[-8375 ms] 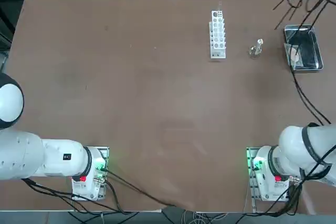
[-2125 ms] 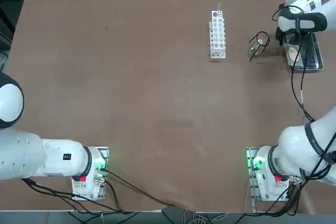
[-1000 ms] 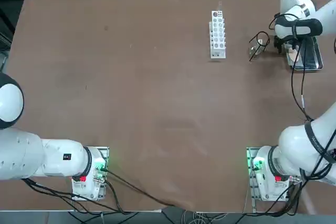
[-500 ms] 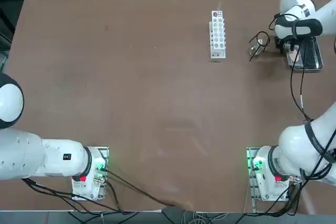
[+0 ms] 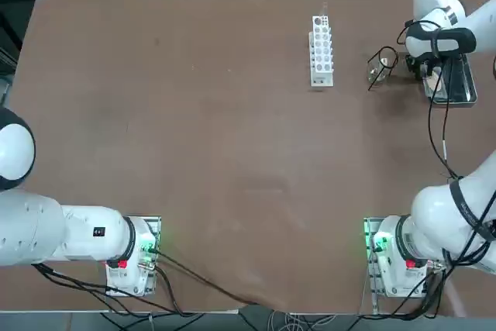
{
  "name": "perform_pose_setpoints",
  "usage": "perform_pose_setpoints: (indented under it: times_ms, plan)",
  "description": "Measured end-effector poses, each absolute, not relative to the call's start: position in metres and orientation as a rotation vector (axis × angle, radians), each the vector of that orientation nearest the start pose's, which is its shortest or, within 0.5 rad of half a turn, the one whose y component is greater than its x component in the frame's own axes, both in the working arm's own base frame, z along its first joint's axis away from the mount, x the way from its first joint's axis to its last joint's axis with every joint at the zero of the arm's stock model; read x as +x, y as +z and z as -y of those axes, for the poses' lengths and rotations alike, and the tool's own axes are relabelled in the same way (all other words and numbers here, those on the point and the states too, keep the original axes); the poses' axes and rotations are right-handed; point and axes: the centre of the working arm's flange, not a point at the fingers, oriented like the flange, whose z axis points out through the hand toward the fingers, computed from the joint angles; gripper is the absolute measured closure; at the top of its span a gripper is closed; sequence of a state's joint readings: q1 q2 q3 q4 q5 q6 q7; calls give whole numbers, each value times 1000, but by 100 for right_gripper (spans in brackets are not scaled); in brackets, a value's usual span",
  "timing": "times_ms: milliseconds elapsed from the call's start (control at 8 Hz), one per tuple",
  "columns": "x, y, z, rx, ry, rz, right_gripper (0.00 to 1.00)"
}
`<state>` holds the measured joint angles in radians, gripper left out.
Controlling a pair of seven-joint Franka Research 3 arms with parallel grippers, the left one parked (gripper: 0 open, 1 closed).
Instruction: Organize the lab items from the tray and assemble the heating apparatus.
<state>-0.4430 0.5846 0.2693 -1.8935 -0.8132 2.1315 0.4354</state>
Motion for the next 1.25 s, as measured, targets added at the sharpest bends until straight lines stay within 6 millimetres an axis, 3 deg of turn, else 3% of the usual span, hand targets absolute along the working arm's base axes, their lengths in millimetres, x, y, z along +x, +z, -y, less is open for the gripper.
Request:
perform_pose_setpoints:
  times_ms: [375,1250]
  plan:
    - [591,187,141,-3606,380,-151,77]
    - [607,211,148,-3612,385,-250,88]
